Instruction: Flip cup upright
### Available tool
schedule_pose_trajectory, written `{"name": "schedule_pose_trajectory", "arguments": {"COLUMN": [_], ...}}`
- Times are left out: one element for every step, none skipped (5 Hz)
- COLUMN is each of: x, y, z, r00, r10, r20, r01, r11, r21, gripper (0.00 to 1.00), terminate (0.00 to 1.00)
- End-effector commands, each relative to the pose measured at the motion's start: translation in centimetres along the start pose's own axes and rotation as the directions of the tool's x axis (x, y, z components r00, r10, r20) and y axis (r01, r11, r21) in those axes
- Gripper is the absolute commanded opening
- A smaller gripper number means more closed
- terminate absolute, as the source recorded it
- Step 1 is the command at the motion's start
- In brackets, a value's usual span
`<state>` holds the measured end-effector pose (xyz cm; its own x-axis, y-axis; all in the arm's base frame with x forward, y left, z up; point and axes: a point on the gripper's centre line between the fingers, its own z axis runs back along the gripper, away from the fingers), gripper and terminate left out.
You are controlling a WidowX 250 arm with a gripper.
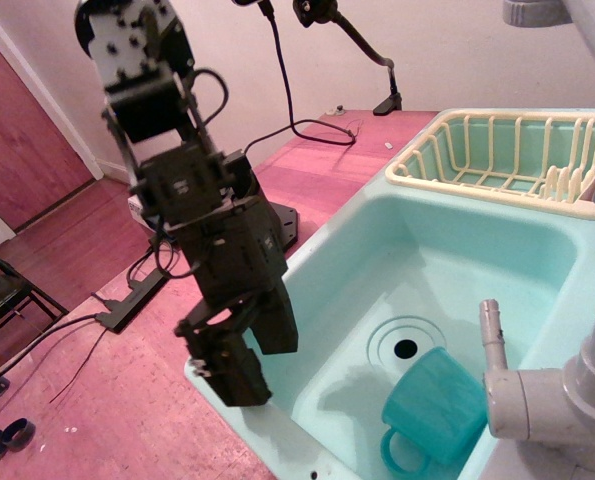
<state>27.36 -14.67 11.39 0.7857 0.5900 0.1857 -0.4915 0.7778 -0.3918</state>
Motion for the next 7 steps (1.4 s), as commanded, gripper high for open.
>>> {"name": "schedule_pose_trajectory", "arguments": {"x": [-2.4, -3.1, -0.8, 2.1, 5.2, 7.3, 8.1], "y": [0.3, 1.0, 1.6, 1.2, 0.8, 0.6, -0.3], "z": [0.3, 0.5, 1.6, 2.2, 1.7, 1.2, 0.1], "r00": [0.948, 0.871, 0.841, 0.847, 0.883, 0.91, 0.913], "r10": [0.264, 0.404, 0.428, 0.392, 0.302, 0.239, 0.241], "r20": [0.18, 0.281, 0.331, 0.36, 0.36, 0.339, 0.33], "r01": [-0.241, -0.358, -0.364, -0.313, -0.228, -0.176, -0.172], "r11": [0.96, 0.912, 0.9, 0.914, 0.945, 0.963, 0.959], "r21": [-0.141, -0.201, -0.239, -0.258, -0.235, -0.206, -0.226], "gripper": [1.0, 1.0, 1.0, 1.0, 1.0, 1.0, 1.0], "terminate": [0.0, 0.0, 0.0, 0.0, 0.0, 0.0, 0.0]}}
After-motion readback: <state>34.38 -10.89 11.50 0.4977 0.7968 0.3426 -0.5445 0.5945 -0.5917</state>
